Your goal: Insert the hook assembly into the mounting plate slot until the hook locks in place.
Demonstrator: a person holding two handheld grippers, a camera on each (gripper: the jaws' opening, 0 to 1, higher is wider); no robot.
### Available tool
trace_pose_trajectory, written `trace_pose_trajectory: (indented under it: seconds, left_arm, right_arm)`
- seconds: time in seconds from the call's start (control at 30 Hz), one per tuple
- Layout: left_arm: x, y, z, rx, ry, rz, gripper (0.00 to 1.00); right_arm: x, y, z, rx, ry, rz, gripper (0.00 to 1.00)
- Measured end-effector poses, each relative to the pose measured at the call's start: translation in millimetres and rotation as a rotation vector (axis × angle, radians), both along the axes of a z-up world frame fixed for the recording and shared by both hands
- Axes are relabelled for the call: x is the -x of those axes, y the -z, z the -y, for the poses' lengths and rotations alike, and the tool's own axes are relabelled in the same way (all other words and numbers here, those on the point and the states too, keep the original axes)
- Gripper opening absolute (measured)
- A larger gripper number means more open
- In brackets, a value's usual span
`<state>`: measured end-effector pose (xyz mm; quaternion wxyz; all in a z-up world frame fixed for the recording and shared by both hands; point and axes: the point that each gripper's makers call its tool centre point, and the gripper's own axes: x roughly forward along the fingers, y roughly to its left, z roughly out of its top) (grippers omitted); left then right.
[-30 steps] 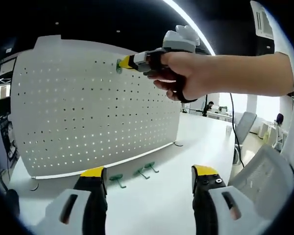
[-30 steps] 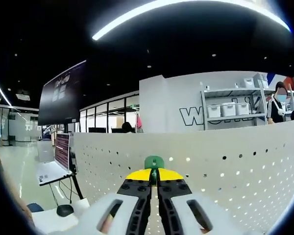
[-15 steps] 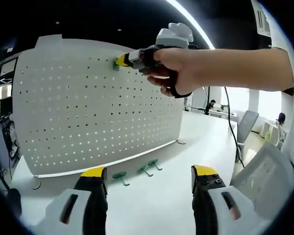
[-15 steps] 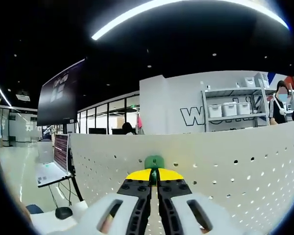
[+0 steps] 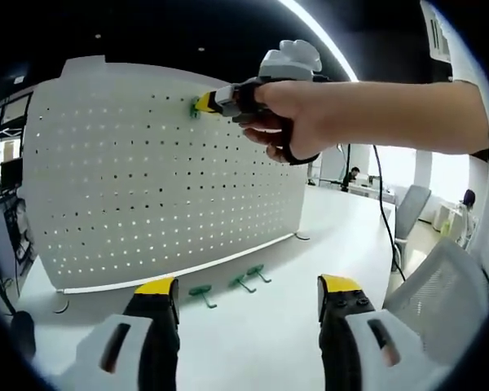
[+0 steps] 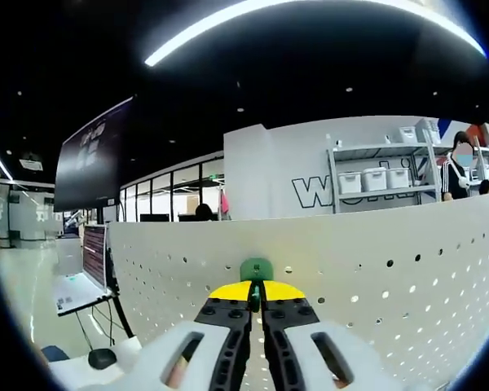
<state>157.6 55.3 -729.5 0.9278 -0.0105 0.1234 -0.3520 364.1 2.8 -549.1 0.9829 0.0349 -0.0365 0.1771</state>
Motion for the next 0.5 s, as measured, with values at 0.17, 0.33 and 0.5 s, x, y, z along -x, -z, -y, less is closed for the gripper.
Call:
trace_pose_trajectory:
  seconds: [0.17,0.33,0.5]
  left_arm:
    - [-0.7,0.6,0.2,-0.001,-0.001,-0.003,0.70]
    - [0.5,0.5,0.2,-0.008,0.002,0.000,0.70]
    - [1.0,-0.7,-2.8,-0.002,-0.009,-0.001,0.69]
  right_arm:
    - [-3.1,1.1,-2.0,0.028,0.080,-0.027,0.01]
    - [-6.3,1.3,-2.1,0.040,0.172,-0.042,0.01]
    - [-8.5,3.5,-2.2,0.019,0.230,-0.063,0.01]
